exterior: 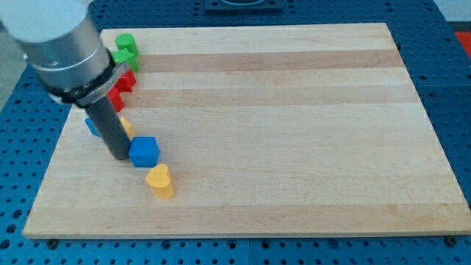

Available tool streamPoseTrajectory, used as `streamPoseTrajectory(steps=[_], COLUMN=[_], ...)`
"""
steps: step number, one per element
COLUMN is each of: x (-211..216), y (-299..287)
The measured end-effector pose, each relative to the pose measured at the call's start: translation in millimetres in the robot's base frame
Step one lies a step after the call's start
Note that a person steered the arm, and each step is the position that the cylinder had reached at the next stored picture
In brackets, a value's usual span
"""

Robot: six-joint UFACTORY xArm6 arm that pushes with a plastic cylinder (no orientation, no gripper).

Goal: Move the blue triangle to the top of the yellow hexagon

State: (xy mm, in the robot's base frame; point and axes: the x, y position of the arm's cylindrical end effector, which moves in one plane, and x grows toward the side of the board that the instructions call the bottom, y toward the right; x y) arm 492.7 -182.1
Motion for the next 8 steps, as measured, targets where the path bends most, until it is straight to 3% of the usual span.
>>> streamPoseTrajectory(steps=[1,2,3,5,8], x=[1.8,35.7,21.0,-39.8,-48.0], y=[-2.7,-60.3,-121.0,-103.4,-5.9])
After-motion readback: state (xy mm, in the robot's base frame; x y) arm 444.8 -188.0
